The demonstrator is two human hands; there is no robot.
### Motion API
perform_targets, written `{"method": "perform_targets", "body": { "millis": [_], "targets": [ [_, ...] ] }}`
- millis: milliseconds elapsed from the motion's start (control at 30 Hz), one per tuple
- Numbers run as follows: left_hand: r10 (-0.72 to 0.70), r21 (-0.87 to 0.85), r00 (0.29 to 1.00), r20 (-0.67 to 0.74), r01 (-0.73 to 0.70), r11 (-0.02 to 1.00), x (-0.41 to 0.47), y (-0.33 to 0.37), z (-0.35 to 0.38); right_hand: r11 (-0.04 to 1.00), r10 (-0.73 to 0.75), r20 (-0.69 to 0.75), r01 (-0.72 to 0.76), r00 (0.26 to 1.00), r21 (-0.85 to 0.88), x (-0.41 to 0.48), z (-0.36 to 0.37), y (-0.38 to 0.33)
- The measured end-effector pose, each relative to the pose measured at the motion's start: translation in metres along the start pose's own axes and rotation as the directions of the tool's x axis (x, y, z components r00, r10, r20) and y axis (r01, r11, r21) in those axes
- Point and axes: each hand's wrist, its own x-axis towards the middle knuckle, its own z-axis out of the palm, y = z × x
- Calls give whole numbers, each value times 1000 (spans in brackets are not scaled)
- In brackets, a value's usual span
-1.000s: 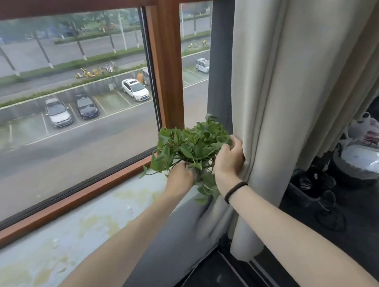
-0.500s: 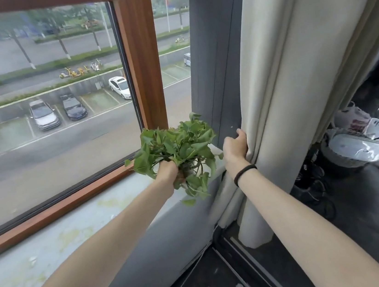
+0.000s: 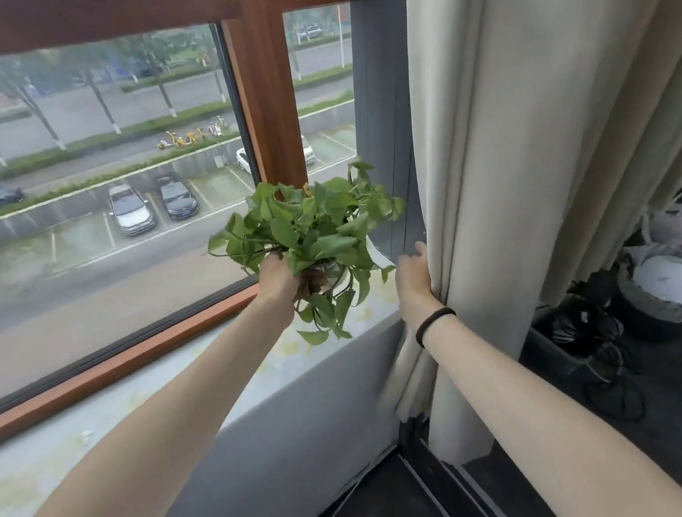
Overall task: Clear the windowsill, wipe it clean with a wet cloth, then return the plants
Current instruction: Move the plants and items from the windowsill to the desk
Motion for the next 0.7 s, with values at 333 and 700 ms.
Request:
{"method": "perform_targets", "body": {
  "millis": [333, 700],
  "targets": [
    [45, 39, 977, -210, -37, 999, -95, -5, -29, 982, -97, 558, 171, 824, -82, -29, 26, 20],
    [-76, -213, 754, -652, -86, 973, -256, -95, -112, 977, 158, 856, 46, 492, -206, -167, 64, 119]
  ]
}}
